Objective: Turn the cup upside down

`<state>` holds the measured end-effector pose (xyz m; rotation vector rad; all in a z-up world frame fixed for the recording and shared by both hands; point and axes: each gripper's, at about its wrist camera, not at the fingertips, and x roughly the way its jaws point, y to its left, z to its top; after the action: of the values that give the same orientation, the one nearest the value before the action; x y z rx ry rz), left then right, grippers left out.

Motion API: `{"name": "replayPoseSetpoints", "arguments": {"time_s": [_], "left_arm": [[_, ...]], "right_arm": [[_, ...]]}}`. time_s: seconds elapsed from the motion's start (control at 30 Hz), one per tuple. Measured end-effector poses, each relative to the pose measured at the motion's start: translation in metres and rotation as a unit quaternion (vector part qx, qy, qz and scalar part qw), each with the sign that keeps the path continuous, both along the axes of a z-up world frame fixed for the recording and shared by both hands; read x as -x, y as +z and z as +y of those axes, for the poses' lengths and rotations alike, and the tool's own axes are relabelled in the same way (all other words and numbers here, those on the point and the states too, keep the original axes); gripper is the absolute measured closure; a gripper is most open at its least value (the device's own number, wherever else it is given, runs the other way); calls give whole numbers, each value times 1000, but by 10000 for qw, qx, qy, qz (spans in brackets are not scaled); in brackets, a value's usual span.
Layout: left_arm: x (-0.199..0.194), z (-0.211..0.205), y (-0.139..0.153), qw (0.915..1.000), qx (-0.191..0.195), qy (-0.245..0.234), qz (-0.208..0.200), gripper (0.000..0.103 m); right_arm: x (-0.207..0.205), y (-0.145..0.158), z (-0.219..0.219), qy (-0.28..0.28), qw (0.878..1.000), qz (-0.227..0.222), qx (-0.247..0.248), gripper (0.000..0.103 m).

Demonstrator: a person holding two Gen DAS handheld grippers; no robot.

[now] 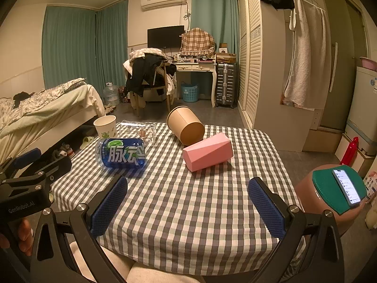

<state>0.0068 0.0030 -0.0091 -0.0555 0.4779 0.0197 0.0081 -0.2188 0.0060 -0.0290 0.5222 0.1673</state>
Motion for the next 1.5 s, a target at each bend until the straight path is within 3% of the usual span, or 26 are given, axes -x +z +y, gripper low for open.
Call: {"name": "replayPoseSetpoints", "arguments": {"time_s": [0.63,0.87,1.13,1.23,1.4,1.5], "left_arm": [[-4,3,-7,10000,-1,53,68,0],[-28,9,-3,9997,-11,167,177,0],[-73,29,11,9991,120,351,202,0],[-93,38,12,9987,183,415,231,0],[-120,52,6,9978,197,555,301,0],[-133,63,-4,9969,220,636,412,0]], "right_arm": [[-1,0,2,21,10000,13,20,0],[-22,4,8,103,9999,101,25,0],[-82,36,21,298,9991,-49,299,0],[-126,47,30,422,9977,-2,536,0],[-216,37,52,392,9939,496,900,0],[-262,19,62,384,9912,928,859,0]]}}
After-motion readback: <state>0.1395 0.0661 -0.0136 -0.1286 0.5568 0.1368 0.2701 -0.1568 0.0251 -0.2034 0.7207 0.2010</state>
